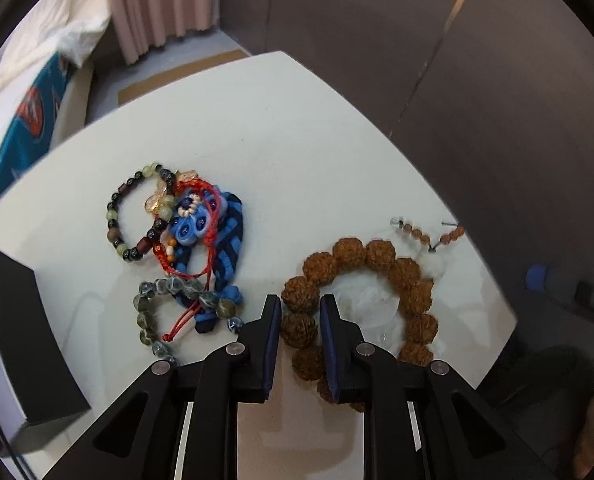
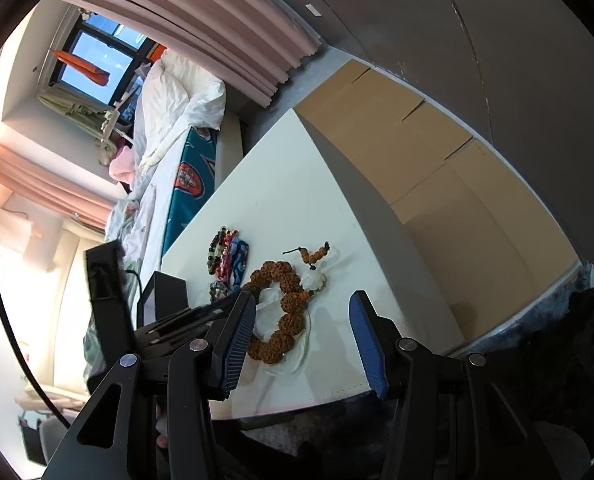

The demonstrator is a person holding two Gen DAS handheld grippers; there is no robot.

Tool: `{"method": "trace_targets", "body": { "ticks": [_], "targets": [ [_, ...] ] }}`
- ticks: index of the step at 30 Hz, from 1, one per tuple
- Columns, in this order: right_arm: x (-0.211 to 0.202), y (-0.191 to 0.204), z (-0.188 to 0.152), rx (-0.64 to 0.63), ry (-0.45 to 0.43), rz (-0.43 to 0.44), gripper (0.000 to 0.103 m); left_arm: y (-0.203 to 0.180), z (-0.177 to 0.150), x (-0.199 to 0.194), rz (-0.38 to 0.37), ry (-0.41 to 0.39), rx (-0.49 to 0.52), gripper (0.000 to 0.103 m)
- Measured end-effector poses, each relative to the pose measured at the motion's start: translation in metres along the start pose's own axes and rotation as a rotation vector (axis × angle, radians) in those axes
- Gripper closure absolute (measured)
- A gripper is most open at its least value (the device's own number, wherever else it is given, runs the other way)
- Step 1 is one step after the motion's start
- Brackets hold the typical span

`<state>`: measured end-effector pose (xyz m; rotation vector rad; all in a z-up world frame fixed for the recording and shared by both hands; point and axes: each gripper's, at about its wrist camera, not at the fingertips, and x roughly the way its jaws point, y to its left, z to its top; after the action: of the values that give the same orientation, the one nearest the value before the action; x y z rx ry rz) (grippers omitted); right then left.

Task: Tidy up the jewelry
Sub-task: 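Grasp the brown rudraksha bead bracelet with the left gripper, then drop the bead bracelet into the box with the left gripper while the right gripper places the white pouch there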

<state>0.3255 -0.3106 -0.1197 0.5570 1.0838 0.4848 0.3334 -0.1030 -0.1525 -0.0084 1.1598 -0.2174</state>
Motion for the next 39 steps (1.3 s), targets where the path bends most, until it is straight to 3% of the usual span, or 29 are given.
{"method": "trace_targets", "body": {
  "ticks": [5, 10, 18, 26, 37, 38, 39],
  "targets": [
    [0.004, 0.003, 0.000, -0.002, 0.006, -0.001, 0.053, 0.000, -0.002, -0.002, 0.009, 0.005, 0.006, 0.084],
    [0.010, 0.008, 0.000, -0.023, 0.016, -0.007, 0.053, 0.002, 0.000, -0.038, -0.114, -0.083, -0.033, 0.085],
    [0.012, 0.009, -0.001, -0.037, 0.015, -0.009, 0.053, 0.002, 0.010, -0.084, -0.200, -0.204, -0.053, 0.085],
    [0.033, 0.034, -0.008, -0.164, 0.084, -0.089, 0.054, 0.024, 0.007, -0.112, -0.166, -0.267, -0.082, 0.085],
    [0.082, 0.070, -0.023, -0.366, 0.191, -0.282, 0.054, 0.072, -0.022, -0.136, -0.136, -0.312, -0.180, 0.085],
    [0.086, 0.072, -0.024, -0.385, 0.189, -0.302, 0.057, 0.077, -0.025, -0.139, -0.134, -0.316, -0.187, 0.085],
    [0.087, 0.074, -0.025, -0.392, 0.187, -0.310, 0.073, 0.081, -0.028, -0.142, -0.132, -0.320, -0.194, 0.085]
  ]
}}
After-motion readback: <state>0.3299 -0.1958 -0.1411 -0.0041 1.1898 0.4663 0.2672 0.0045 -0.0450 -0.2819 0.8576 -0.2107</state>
